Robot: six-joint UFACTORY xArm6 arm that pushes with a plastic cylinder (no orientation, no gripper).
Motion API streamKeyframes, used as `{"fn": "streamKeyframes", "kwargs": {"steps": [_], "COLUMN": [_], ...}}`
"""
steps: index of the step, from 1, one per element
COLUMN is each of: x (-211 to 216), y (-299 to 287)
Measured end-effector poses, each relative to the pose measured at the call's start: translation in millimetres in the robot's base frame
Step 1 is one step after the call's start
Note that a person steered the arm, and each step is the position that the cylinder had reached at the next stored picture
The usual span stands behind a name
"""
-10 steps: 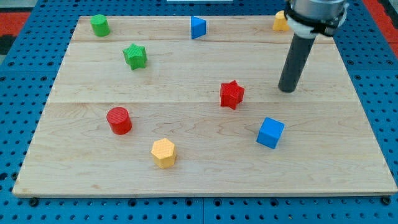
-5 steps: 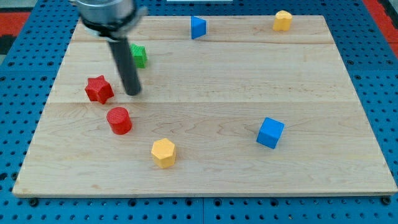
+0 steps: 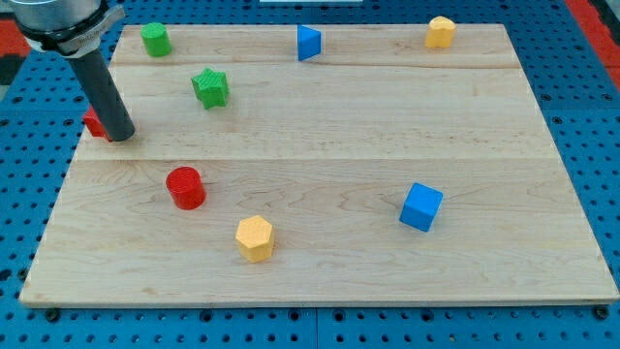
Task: Place the red star to the center left
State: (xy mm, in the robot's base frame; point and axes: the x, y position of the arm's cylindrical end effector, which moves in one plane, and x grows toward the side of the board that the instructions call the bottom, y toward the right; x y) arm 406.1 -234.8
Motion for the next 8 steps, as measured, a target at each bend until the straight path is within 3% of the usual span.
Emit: {"fn": "streamKeyframes", "kwargs": {"steps": [2, 5, 6, 7, 8], "x": [0, -52, -72, -87, -117], "y": [0, 46, 110, 82, 99]}}
